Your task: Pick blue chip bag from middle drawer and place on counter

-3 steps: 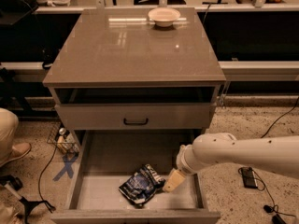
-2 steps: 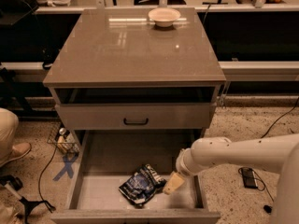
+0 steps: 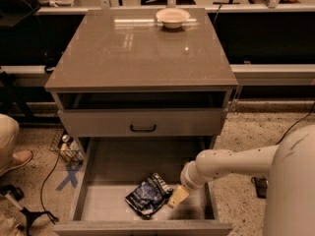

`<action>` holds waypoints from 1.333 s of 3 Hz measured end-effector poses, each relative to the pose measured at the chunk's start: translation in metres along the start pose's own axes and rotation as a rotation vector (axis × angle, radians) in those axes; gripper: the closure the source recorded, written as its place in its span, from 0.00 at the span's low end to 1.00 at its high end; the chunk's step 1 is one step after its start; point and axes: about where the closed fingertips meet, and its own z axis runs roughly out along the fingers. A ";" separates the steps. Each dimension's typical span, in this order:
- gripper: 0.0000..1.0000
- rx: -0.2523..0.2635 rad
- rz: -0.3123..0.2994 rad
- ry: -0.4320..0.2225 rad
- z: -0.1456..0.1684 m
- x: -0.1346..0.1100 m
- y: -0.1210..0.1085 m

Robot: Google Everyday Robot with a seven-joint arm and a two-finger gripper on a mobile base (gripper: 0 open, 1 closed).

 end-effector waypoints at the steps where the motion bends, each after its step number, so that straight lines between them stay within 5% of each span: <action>1: 0.00 -0.033 0.002 -0.006 0.020 -0.003 0.004; 3: 0.00 -0.077 -0.031 -0.029 0.039 -0.021 0.018; 4: 0.19 -0.099 -0.042 -0.035 0.047 -0.026 0.024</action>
Offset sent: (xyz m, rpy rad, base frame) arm -0.0002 0.0410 -0.0258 0.0567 0.0320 0.0538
